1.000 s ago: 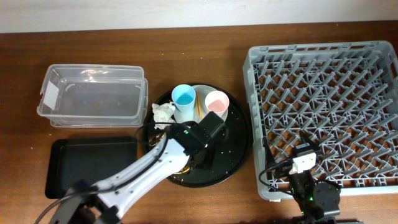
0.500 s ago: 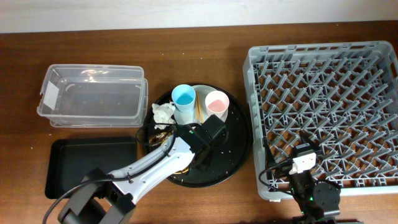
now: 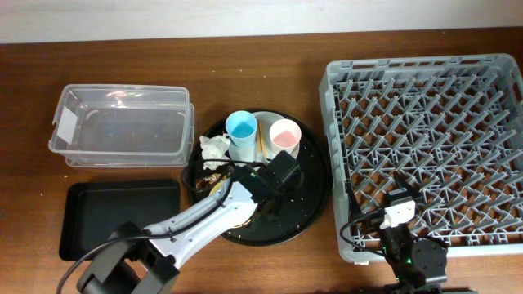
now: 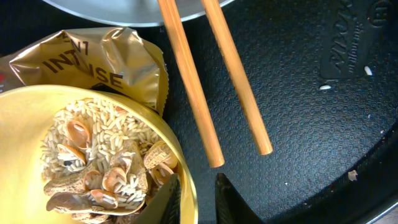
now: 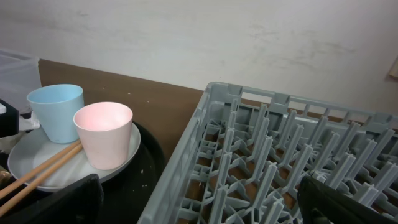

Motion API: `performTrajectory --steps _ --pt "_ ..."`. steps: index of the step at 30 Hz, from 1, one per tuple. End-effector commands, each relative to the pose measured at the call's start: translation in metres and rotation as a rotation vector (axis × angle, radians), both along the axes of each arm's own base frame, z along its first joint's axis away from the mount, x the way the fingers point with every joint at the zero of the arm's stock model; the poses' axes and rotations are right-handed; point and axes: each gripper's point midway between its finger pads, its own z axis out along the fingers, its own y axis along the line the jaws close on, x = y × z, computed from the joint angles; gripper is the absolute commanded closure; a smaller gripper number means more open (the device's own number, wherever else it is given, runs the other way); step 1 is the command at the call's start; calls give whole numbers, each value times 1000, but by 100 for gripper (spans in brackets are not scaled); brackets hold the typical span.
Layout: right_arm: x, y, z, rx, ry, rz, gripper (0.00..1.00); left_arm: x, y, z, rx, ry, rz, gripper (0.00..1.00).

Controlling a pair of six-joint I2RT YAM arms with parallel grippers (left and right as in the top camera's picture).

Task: Sort waste into correct bins and load items into the dishwasher rack
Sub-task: 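Reach the left gripper to the yellow bowl and grasp its rim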

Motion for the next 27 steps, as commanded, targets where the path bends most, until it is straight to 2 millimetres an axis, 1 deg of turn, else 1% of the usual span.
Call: performTrajectory --steps 1,6,10,12,15,16,17,18,27 --pt "0 0 -3 0 5 -4 2 -1 4 -5 27 -7 2 81" --pt "0 0 -3 0 5 -4 2 -2 5 -19 56 18 1 81" --pt "0 0 -3 0 4 -4 2 1 8 -18 74 -1 4 82" --pt "0 0 -3 0 4 -4 2 1 9 -18 78 0 5 88" --pt "0 0 -3 0 4 -4 2 1 9 -18 79 0 5 89" --pt "0 0 -3 0 4 -4 2 1 9 -18 79 0 5 91" --pt "0 0 -3 0 5 -4 2 1 9 -18 79 -1 5 94" --pt "0 0 -3 0 5 -4 2 1 9 -18 79 0 5 95" --pt "0 0 -3 0 5 -4 2 -4 13 -18 97 17 2 94"
